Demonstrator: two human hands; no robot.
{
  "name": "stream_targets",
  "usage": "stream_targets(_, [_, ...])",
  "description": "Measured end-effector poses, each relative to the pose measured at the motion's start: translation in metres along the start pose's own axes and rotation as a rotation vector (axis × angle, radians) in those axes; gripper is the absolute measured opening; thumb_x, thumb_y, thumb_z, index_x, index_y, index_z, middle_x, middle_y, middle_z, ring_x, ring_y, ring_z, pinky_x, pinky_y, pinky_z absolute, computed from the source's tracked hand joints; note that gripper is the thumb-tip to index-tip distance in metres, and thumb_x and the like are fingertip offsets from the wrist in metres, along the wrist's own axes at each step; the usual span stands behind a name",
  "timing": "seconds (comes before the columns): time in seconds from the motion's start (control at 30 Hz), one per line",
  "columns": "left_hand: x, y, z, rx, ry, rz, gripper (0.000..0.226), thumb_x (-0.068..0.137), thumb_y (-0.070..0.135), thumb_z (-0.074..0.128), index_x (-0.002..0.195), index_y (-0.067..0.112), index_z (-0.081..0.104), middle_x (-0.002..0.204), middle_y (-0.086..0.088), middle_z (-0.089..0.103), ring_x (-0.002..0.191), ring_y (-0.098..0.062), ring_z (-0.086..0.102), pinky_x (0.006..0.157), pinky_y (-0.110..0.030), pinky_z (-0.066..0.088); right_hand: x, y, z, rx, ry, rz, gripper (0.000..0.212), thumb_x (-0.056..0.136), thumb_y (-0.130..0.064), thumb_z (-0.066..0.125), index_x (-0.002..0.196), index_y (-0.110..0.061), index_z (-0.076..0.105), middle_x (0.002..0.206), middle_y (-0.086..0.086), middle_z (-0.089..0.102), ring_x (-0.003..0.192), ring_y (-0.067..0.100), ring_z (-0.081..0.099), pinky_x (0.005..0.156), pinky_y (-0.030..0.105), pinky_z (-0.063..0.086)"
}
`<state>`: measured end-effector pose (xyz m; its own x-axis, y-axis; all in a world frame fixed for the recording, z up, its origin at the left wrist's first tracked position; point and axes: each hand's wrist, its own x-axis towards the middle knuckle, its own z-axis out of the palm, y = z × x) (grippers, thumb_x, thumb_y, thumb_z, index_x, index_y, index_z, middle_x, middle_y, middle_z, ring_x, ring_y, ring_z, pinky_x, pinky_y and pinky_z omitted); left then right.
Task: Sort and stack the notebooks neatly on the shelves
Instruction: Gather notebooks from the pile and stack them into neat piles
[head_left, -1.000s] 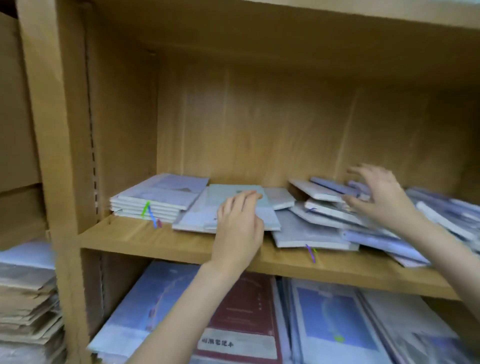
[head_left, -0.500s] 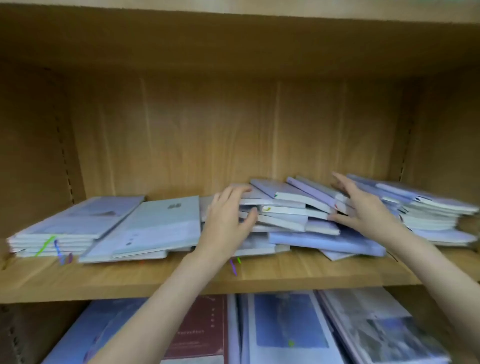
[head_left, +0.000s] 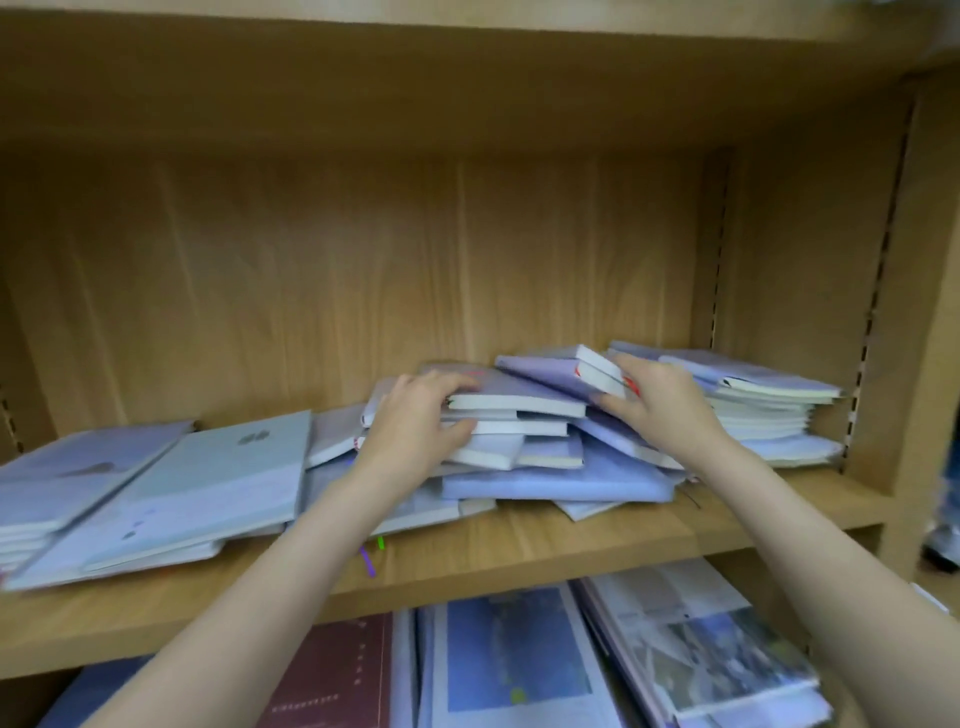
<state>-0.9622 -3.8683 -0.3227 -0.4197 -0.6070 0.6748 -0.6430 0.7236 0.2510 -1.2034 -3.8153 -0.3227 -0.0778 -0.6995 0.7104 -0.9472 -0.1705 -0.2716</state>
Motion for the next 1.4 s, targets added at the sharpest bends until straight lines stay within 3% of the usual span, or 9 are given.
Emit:
stream_targets(0.2, [-0.004, -0.002, 0.000, -0.124, 0.092, -0.074, 0.052, 0.080, 0.024, 0.069, 0.128, 0.014, 0.051, 0.116, -0.001, 0.062, 0.108, -0.023, 0.055, 0.091, -0.022, 0.036, 0.004, -0.065, -0.002, 0.086, 0.347, -0.219, 0.033, 0.081, -0.036, 0.056, 0.101, -0.011, 0.064, 0.079, 0.005, 0.067, 0.073, 0.034, 0.063, 0.055, 0.039, 0.048])
stream_targets(0.3, [-0.015, -0.010, -0.011, -0.311, 0.225, -0.167, 0.079, 0.074, 0.019, 0.076, 0.140, 0.018, 0.031, 0.122, 0.007, 0.051, 0.111, -0.015, 0.053, 0.095, -0.038, 0.045, -0.004, -0.094, 0.016, 0.008, 0.250, -0.379, 0.036, 0.066, -0.027, 0.067, 0.099, -0.013, 0.069, 0.083, 0.001, 0.071, 0.070, 0.025, 0.068, 0.052, 0.034, 0.054])
stream_targets(0.4, [-0.033, -0.013, -0.020, -0.300, 0.169, -0.042, 0.076, 0.077, 0.016, 0.074, 0.135, 0.036, 0.030, 0.128, 0.013, 0.042, 0.117, -0.006, 0.045, 0.100, -0.029, 0.039, 0.004, -0.098, 0.017, 0.027, 0.052, -0.357, 0.043, 0.076, -0.027, 0.071, 0.117, -0.015, 0.064, 0.107, 0.001, 0.070, 0.094, 0.022, 0.066, 0.075, 0.037, 0.054])
stream_targets(0.63, [-0.034, -0.016, -0.023, -0.243, 0.153, -0.008, 0.057, 0.082, 0.011, 0.067, 0.127, 0.036, 0.041, 0.124, 0.015, 0.044, 0.118, -0.010, 0.044, 0.103, -0.030, 0.035, 0.008, -0.073, -0.004, -0.085, -0.292, -0.163, 0.091, 0.074, -0.052, 0.070, 0.147, -0.023, 0.024, 0.155, 0.002, 0.021, 0.143, 0.024, 0.018, 0.115, 0.042, 0.018])
stream_targets(0.93, [-0.024, 0.011, -0.030, -0.269, 0.153, 0.001, 0.029, 0.083, 0.022, 0.068, 0.111, 0.030, 0.060, 0.134, 0.007, 0.040, 0.121, 0.000, 0.035, 0.082, 0.002, 0.031, -0.014, -0.053, -0.001, 0.184, -0.131, 0.104, 0.061, 0.080, -0.032, 0.071, 0.135, -0.026, 0.045, 0.115, -0.003, 0.061, 0.117, 0.024, 0.048, 0.081, 0.024, 0.033])
stream_targets(1.07, [-0.021, 0.002, -0.037, -0.602, 0.230, -0.135, 0.029, 0.084, 0.002, 0.065, 0.085, 0.031, 0.065, 0.085, 0.022, 0.066, 0.083, 0.000, 0.063, 0.073, -0.007, 0.045, -0.016, -0.062, -0.001, 0.312, -0.106, 0.192, 0.078, 0.078, -0.028, 0.074, 0.143, -0.024, 0.030, 0.131, 0.002, 0.055, 0.129, 0.024, 0.039, 0.094, 0.030, 0.035])
stream_targets(1.13, [-0.025, -0.009, -0.039, -0.776, 0.271, -0.221, 0.029, 0.085, 0.001, 0.062, 0.088, 0.029, 0.066, 0.089, 0.006, 0.069, 0.084, -0.007, 0.067, 0.080, -0.018, 0.050, -0.018, -0.065, -0.003, 0.352, -0.110, 0.229, 0.083, 0.076, -0.031, 0.076, 0.144, -0.021, 0.029, 0.136, 0.002, 0.051, 0.130, 0.022, 0.040, 0.098, 0.031, 0.037])
stream_targets(1.33, [-0.032, -0.040, -0.050, -0.749, 0.382, -0.317, 0.029, 0.087, -0.003, 0.057, 0.089, 0.025, 0.063, 0.090, 0.002, 0.064, 0.083, -0.008, 0.058, 0.071, -0.005, 0.044, -0.020, -0.062, -0.008, 0.513, -0.069, 0.449, 0.047, 0.080, -0.018, 0.074, 0.118, -0.005, 0.050, 0.079, 0.006, 0.067, 0.054, 0.006, 0.065, 0.062, 0.014, 0.051])
stream_targets(1.4, [-0.031, -0.044, -0.051, -0.716, 0.367, -0.316, 0.031, 0.087, -0.003, 0.058, 0.088, 0.028, 0.064, 0.090, 0.007, 0.065, 0.085, -0.006, 0.060, 0.073, -0.005, 0.045, -0.023, -0.062, -0.012, 0.952, -0.127, 0.576, 0.050, 0.083, -0.001, 0.067, 0.126, -0.002, 0.042, 0.093, 0.013, 0.069, 0.065, 0.015, 0.071, 0.073, 0.023, 0.057])
